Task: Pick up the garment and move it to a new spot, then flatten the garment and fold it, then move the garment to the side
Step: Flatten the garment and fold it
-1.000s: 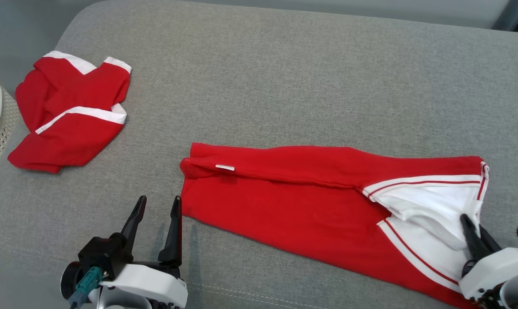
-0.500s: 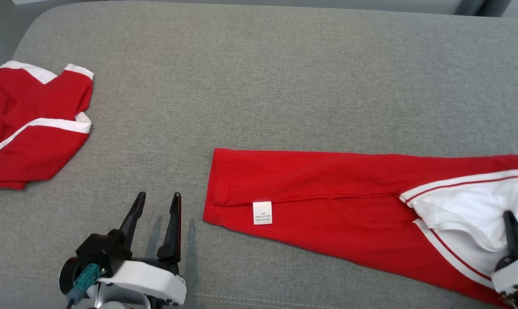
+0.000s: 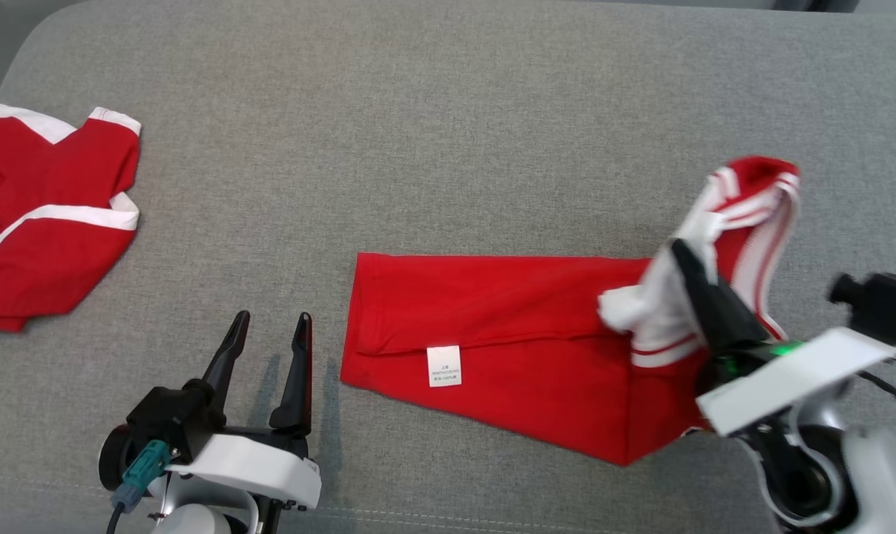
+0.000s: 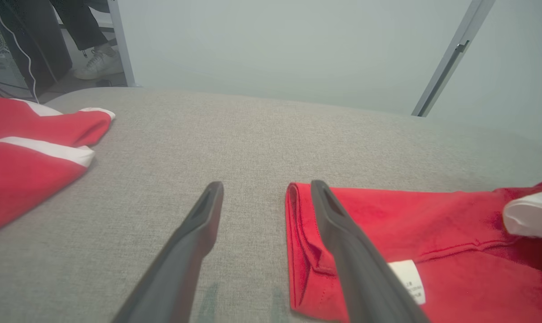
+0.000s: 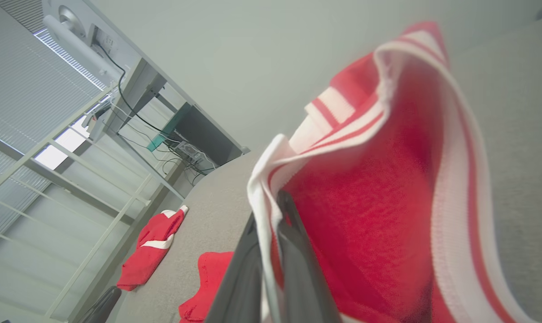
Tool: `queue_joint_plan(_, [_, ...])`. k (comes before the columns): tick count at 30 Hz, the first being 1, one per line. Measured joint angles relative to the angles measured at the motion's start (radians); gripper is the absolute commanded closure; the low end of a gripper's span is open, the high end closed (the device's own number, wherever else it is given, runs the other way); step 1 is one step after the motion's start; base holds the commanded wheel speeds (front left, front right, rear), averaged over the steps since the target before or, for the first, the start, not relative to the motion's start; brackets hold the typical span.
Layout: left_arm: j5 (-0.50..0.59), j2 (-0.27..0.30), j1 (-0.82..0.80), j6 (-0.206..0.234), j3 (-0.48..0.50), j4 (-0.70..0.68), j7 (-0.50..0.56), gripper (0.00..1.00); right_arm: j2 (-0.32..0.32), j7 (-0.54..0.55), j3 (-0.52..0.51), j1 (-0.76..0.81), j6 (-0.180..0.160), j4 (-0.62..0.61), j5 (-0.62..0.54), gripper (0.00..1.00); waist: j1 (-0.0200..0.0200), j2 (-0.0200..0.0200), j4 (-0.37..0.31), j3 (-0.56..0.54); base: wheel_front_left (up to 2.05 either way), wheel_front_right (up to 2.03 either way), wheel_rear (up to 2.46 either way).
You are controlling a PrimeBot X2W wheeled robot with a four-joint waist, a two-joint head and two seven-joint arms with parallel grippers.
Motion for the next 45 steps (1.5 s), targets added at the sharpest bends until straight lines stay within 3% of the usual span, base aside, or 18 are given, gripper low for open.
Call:
queue_joint_plan(4, [0.000, -0.002, -0.019, 0.000, -0.004, 0.002, 0.000, 0.00, 0.003, 0.023, 0.152, -0.074, 0.000, 0.022, 0.040, 1.00, 0.0000, 0.0000, 0.014, 0.009, 0.00, 0.00, 0.00])
queue_joint_plan(11, [0.002, -0.016, -0.043, -0.013, -0.012, 0.017, 0.000, 0.00, 0.000, -0.019, 0.431, -0.209, -0.001, 0.165, 0.123, 1.00, 0.0000, -0.0001, 0.055, 0.028, 0.00, 0.00, 0.00])
queue_joint_plan(24, [0.021, -0.065, -0.076, -0.056, -0.029, 0.064, 0.000, 0.00, -0.009, -0.185, 0.686, -0.422, -0.001, 0.499, 0.246, 1.00, 0.0001, 0.0000, 0.124, 0.048, 0.00, 0.00, 0.00])
queue_joint_plan(25, [0.025, -0.069, -0.078, -0.056, -0.029, 0.066, 0.000, 0.00, -0.009, -0.196, 0.699, -0.432, -0.001, 0.513, 0.256, 0.79, 0.0001, -0.0001, 0.126, 0.048, 0.00, 0.00, 0.00])
queue_joint_plan(26, [0.026, -0.071, -0.079, -0.056, -0.029, 0.070, 0.000, 0.00, -0.009, -0.207, 0.713, -0.440, -0.001, 0.523, 0.269, 0.29, 0.0001, 0.0000, 0.127, 0.047, 0.00, 0.00, 0.00])
queue_joint_plan(27, [0.026, -0.071, -0.079, -0.056, -0.029, 0.073, 0.000, 0.00, -0.012, -0.213, 0.730, -0.448, -0.001, 0.528, 0.291, 0.00, 0.0001, 0.0000, 0.127, 0.045, 0.00, 0.00, 0.00])
queue_joint_plan(36, [0.035, -0.070, -0.076, -0.057, -0.026, 0.088, -0.001, 0.00, -0.019, -0.294, 0.780, -0.478, -0.001, 0.523, 0.319, 0.00, 0.0000, 0.0000, 0.107, 0.008, 0.00, 0.00, 0.00])
queue_joint_plan(42, [0.035, -0.050, -0.067, -0.051, -0.020, 0.086, 0.000, 0.00, -0.124, -0.399, 0.680, -0.443, -0.001, 0.410, 0.260, 0.00, 0.0001, 0.0000, 0.077, -0.022, 0.00, 0.00, 0.00])
queue_joint_plan(45, [0.035, -0.030, -0.046, -0.037, -0.008, 0.078, 0.001, 0.00, -0.206, -0.438, 0.549, -0.366, -0.001, 0.359, 0.164, 0.00, 0.0000, 0.0000, 0.053, -0.039, 0.00, 0.00, 0.00])
